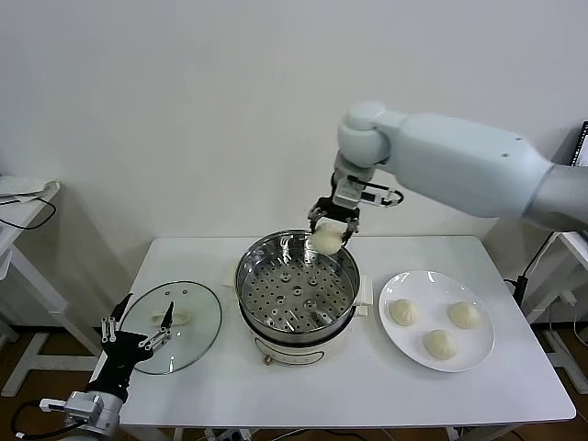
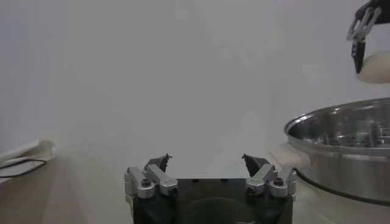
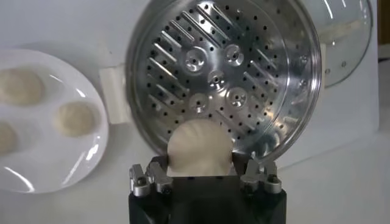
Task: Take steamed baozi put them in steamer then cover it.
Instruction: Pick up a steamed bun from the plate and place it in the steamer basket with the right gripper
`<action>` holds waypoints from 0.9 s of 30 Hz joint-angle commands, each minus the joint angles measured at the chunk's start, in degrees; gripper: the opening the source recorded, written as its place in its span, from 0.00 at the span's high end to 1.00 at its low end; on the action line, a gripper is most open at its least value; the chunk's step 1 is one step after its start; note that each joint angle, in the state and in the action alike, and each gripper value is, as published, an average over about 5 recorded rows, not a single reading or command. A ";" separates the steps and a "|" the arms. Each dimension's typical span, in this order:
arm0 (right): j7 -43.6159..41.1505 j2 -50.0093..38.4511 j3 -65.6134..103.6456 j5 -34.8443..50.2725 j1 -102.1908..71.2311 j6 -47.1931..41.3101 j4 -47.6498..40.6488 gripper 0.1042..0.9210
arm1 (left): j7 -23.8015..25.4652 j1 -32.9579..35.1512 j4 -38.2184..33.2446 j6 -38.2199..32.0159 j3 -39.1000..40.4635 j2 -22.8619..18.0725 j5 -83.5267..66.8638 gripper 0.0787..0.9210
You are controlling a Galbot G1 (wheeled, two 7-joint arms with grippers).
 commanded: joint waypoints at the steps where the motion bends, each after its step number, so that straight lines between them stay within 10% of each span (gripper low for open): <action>1: 1.09 6.14 1.73 -3.28 -5.06 3.79 -7.00 0.28 | 0.06 -0.08 0.30 0.02 -0.80 0.05 -0.13 0.12; 27: 3.08 9.45 4.51 -9.16 -11.03 4.97 -14.40 0.28 | 0.43 -0.27 0.75 -0.25 -1.03 -0.03 -0.32 0.12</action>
